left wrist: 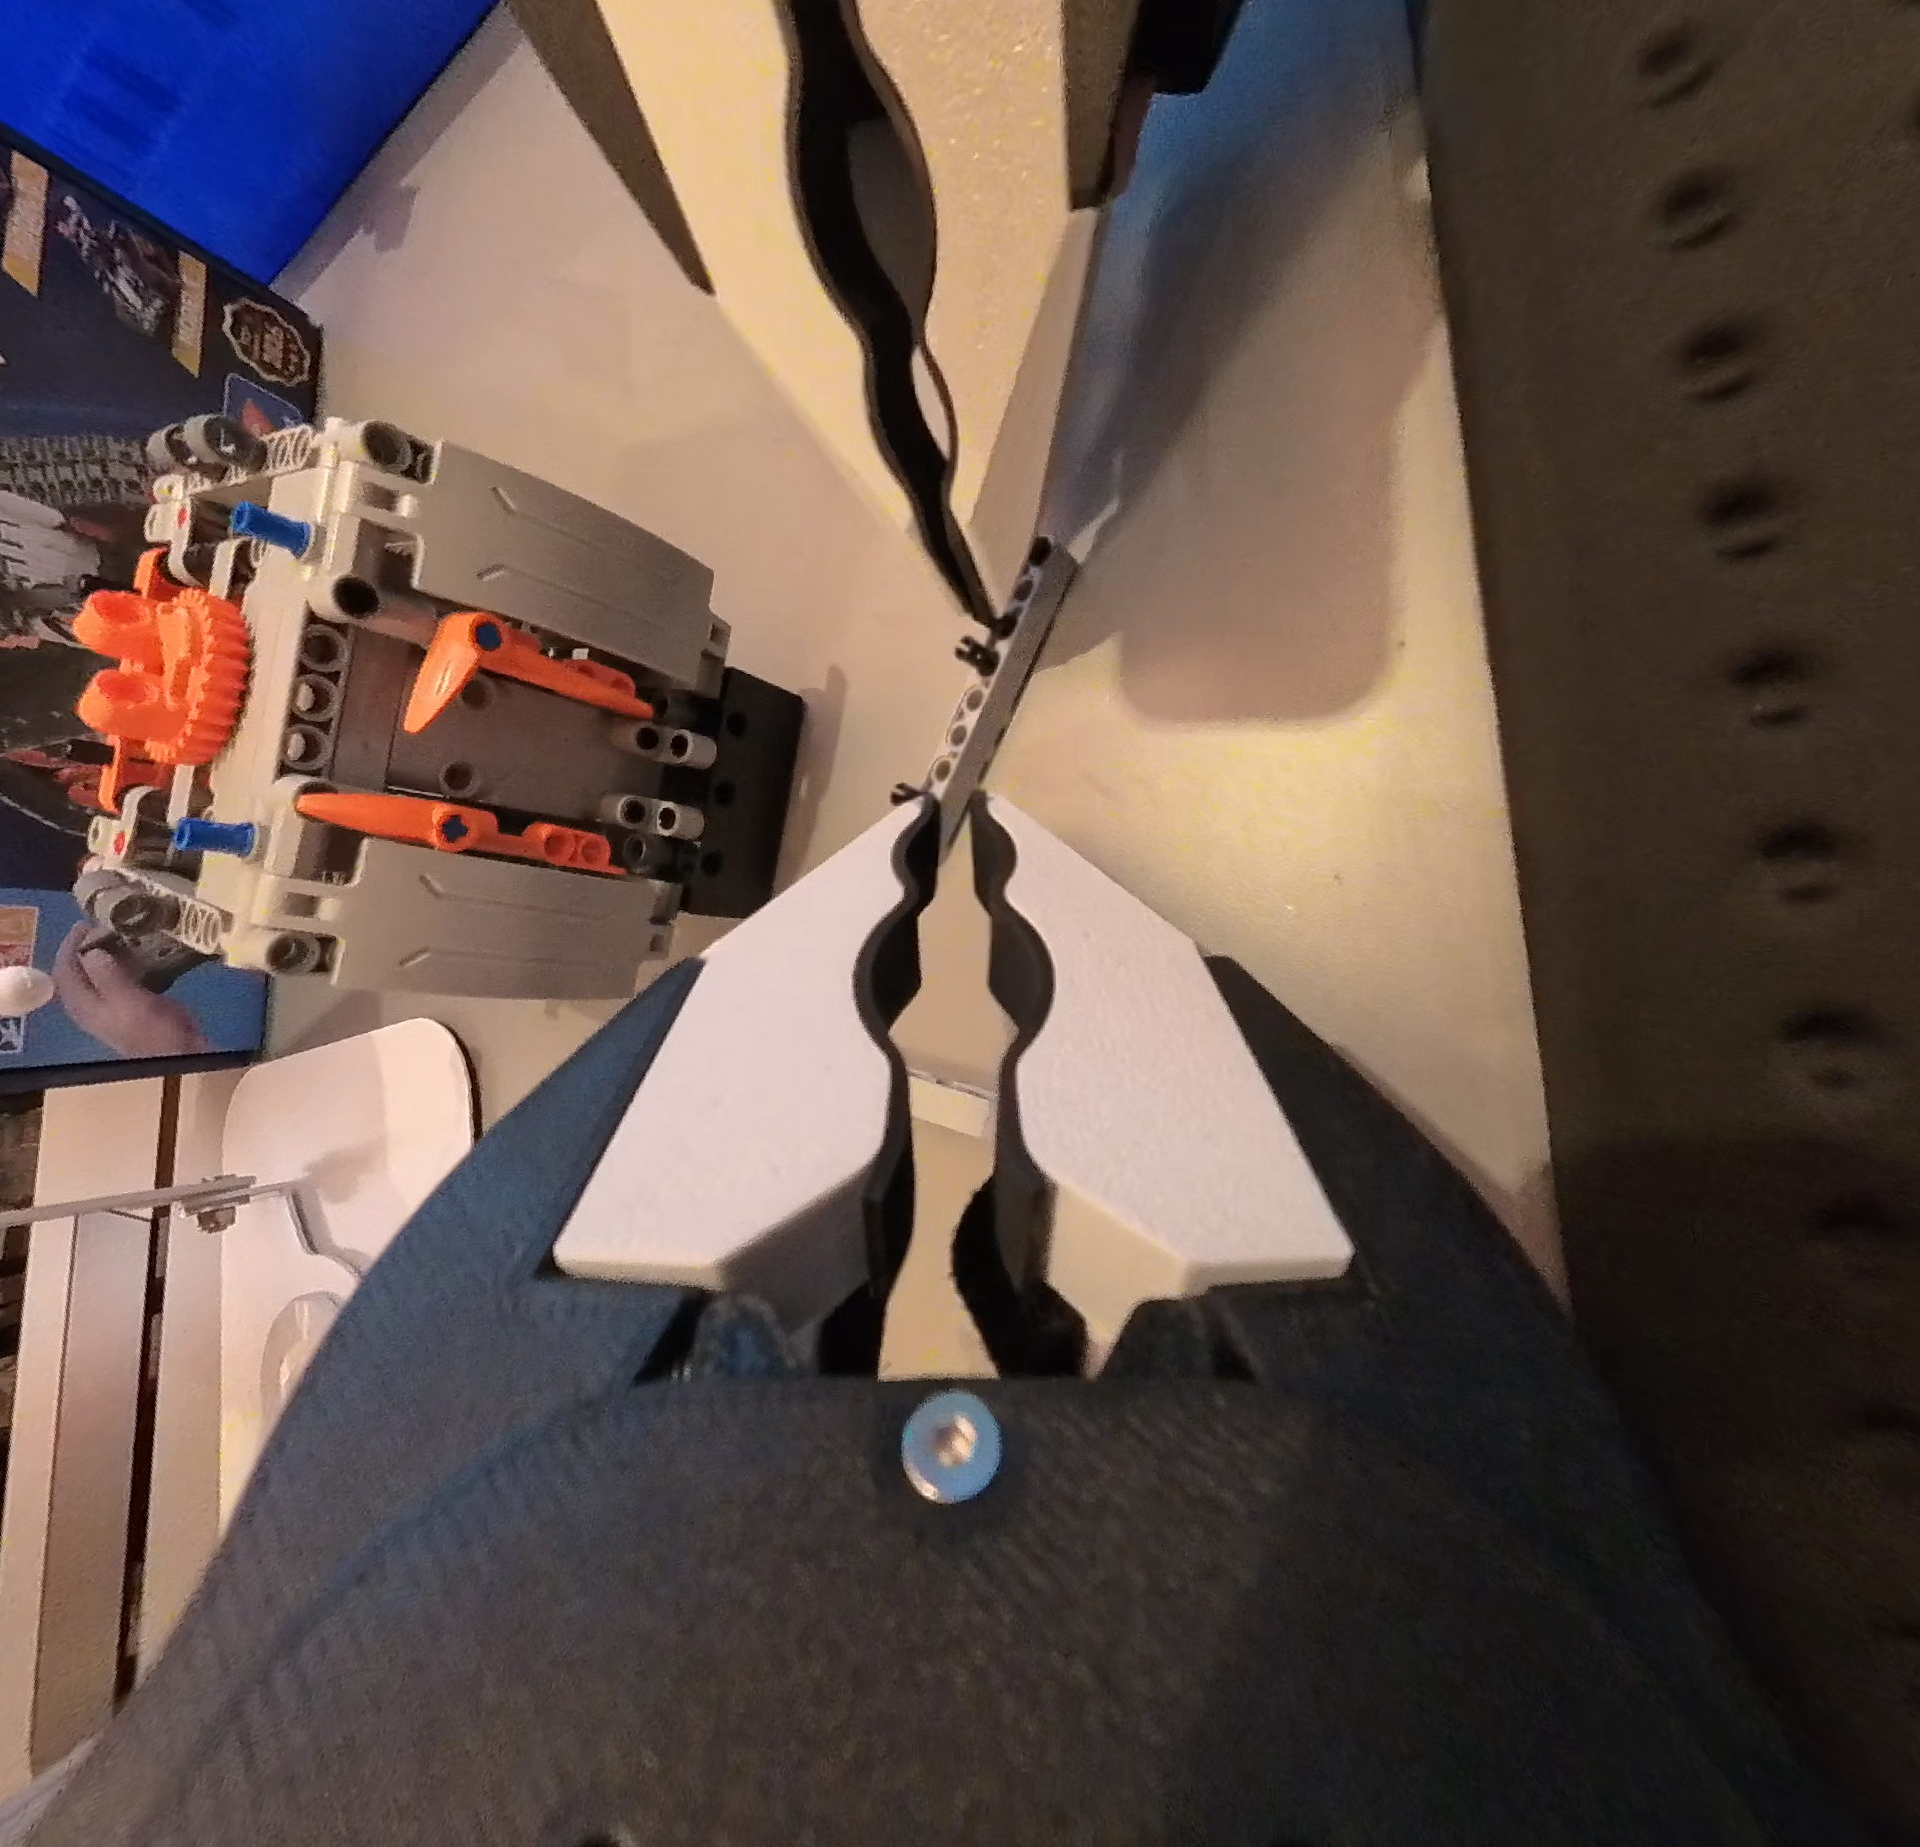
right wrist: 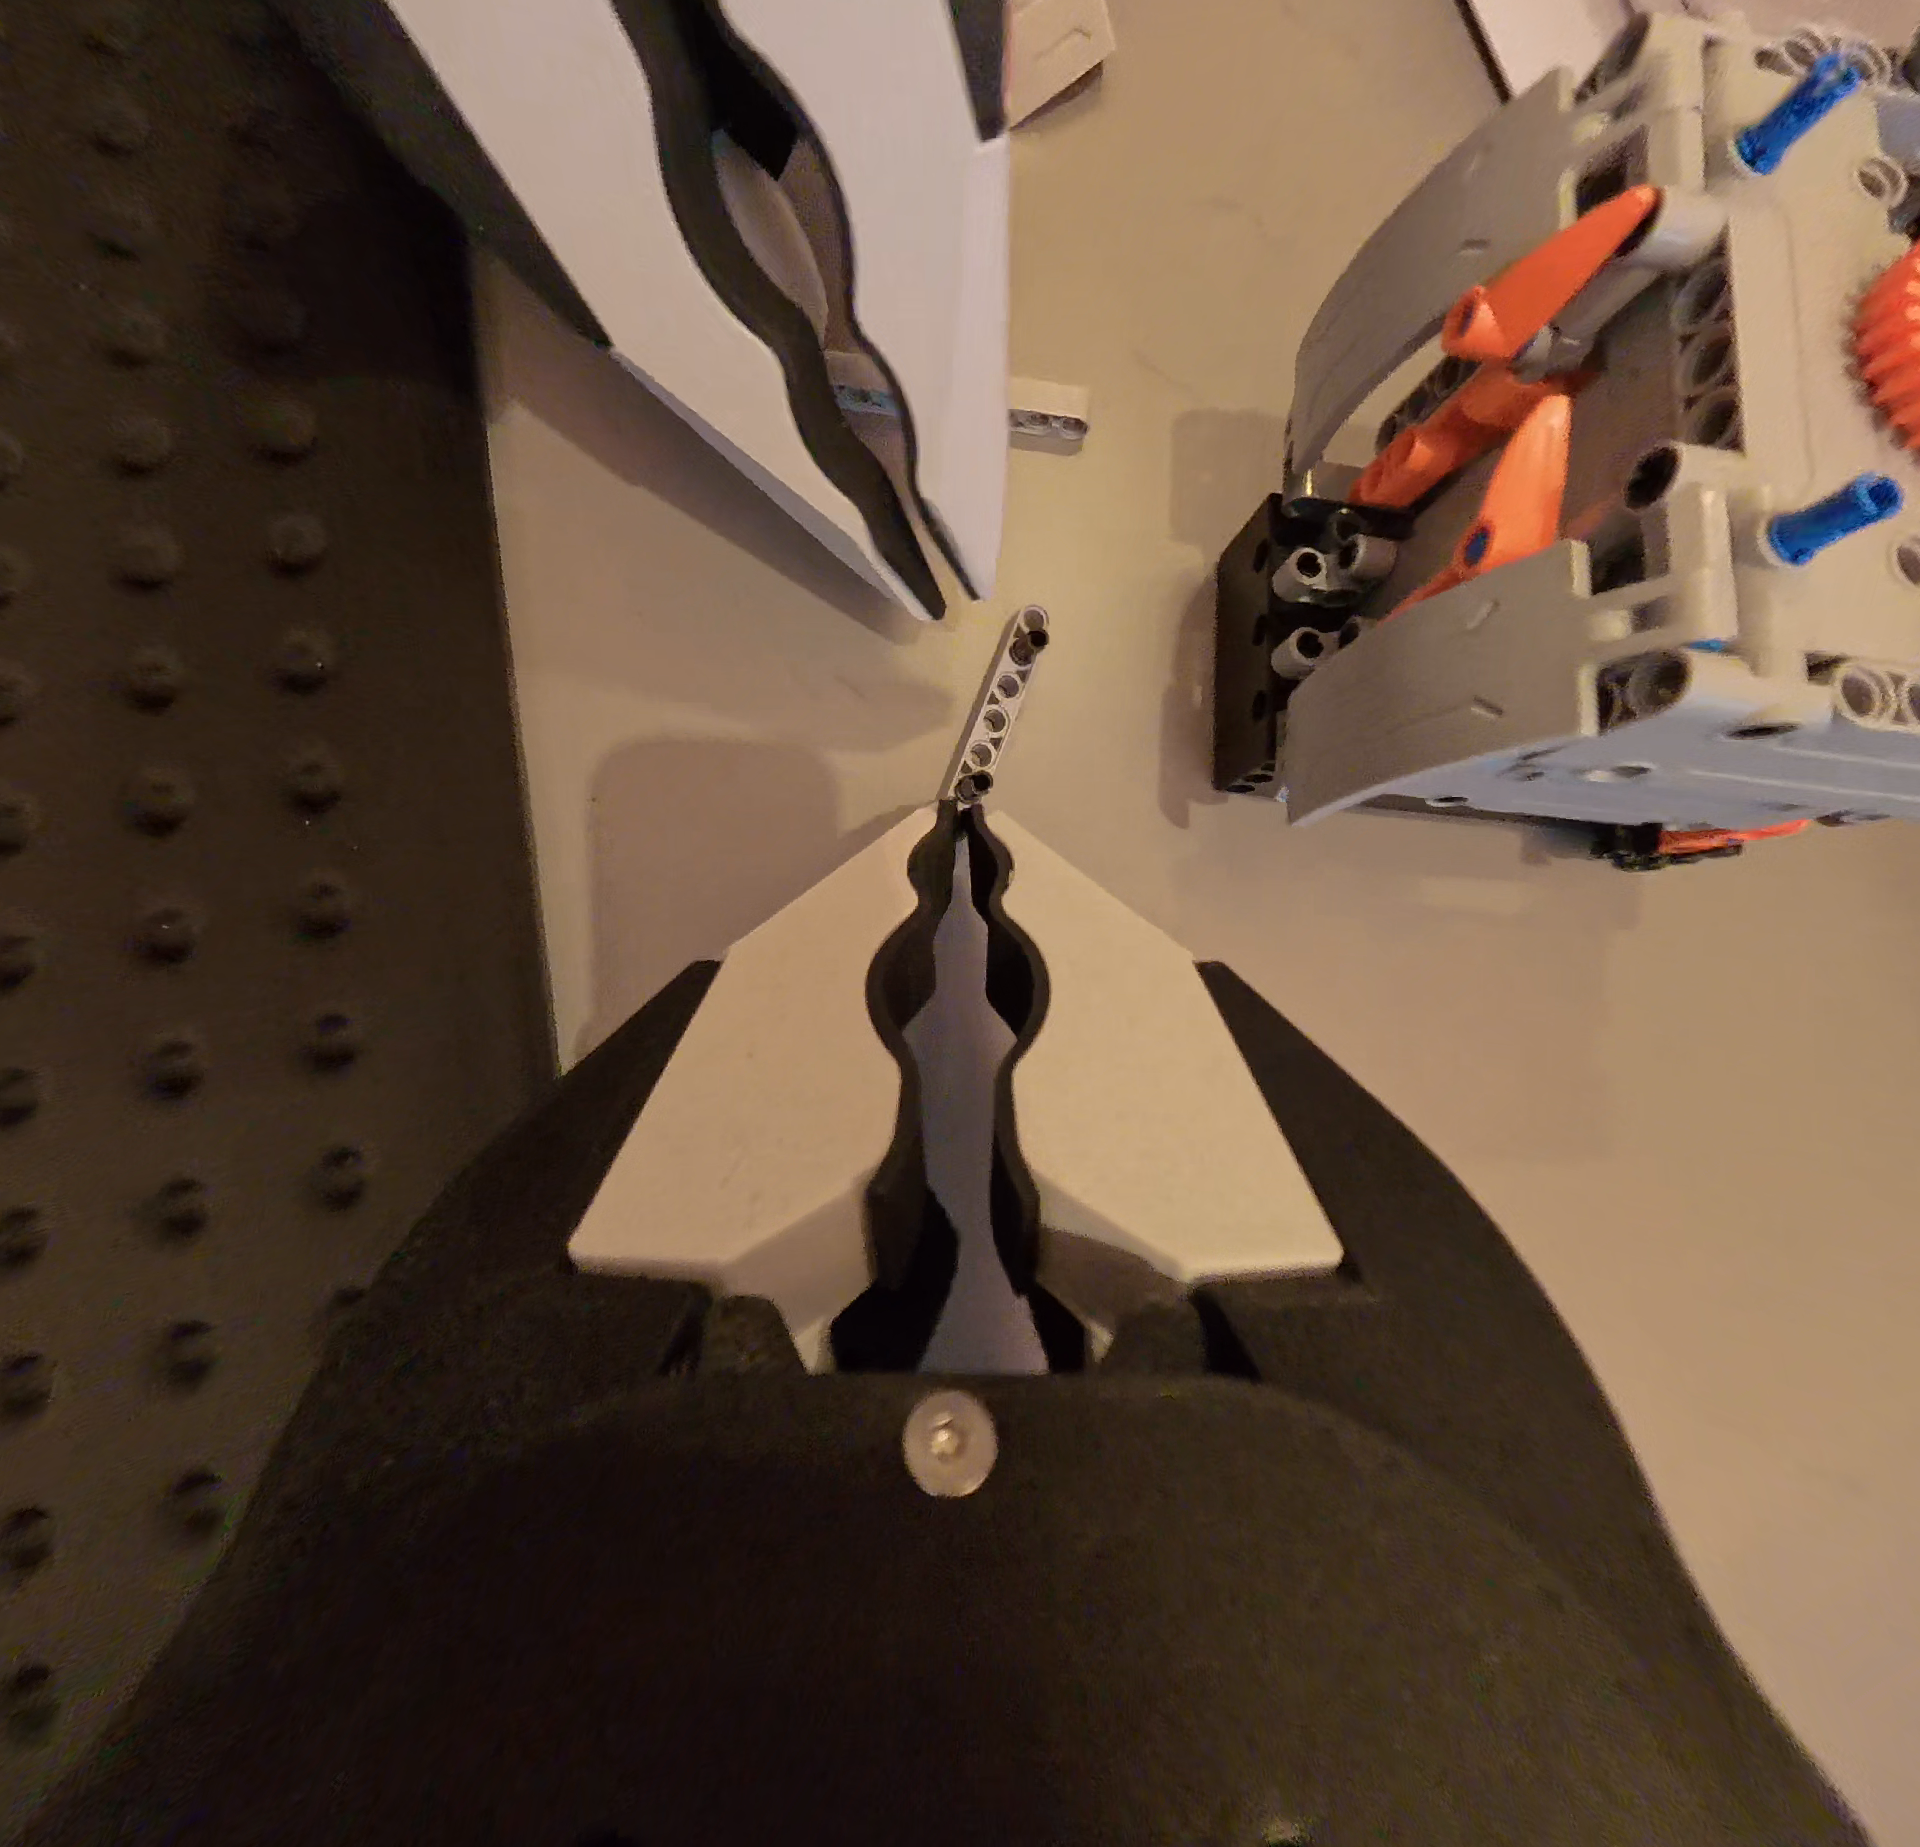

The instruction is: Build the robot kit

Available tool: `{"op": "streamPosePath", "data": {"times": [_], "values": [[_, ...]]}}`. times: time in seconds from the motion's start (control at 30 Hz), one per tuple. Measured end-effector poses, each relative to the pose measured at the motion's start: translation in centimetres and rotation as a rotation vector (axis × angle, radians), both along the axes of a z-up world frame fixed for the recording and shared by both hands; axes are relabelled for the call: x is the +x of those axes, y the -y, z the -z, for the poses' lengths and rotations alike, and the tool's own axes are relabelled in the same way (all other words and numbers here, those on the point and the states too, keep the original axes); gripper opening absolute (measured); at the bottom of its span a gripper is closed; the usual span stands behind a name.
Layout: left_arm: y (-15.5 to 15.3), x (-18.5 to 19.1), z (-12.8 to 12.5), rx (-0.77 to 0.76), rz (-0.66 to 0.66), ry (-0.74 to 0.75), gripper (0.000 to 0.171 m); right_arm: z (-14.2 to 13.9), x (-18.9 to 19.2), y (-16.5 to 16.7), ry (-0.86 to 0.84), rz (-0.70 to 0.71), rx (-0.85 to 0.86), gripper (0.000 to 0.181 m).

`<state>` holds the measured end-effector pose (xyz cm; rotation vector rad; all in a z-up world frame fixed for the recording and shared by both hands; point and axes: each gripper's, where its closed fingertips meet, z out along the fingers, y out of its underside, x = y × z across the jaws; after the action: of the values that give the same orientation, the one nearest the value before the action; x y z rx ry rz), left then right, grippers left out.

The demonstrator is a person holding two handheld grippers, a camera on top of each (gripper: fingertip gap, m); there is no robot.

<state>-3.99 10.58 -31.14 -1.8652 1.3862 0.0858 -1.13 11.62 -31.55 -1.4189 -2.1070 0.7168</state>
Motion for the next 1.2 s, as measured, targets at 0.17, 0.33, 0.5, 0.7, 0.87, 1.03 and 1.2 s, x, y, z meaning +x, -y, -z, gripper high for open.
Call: {"op": "streamPosePath", "data": {"times": [0.17, 0.33, 0.5, 0.7, 0.87, 1.03, 1.2], "values": [[-0.1, -0.3, -0.1, -0.019, -0.018, 0.024, 0.008, 0.4, 0.0, 0.2, 0.018, -0.034, 0.183, 0.0], [-0.1, -0.6, 0.1, -0.048, -0.032, 0.037, 0.01, -0.3, 0.0, 1.1, -0.016, -0.046, 0.136, 0.0], [-0.2, -0.7, 0.5, -0.107, -0.052, 0.071, 0.011, -1.2, 0.3, -1.0, -0.054, 0.082, 0.015, 0.005], [-0.2, -0.5, 0.4, -0.148, -0.065, 0.118, 0.01, -0.8, 0.2, -1.0, -0.029, 0.119, -0.08, 0.015], [0.1, -0.2, 0.5, -0.182, -0.061, 0.142, 0.009, 0.1, -0.1, -1.0, 0.013, 0.13, -0.078, 0.017], [0.2, 0.6, 1.1, -0.206, -0.051, 0.136, 0.009, 0.2, -0.3, -0.7, 0.021, 0.126, -0.098, 0.015], [0.3, 0.9, 0.5, -0.207, -0.045, 0.168, 0.009, 0.7, -0.3, -0.6, 0.043, 0.124, -0.094, 0.018]]}}
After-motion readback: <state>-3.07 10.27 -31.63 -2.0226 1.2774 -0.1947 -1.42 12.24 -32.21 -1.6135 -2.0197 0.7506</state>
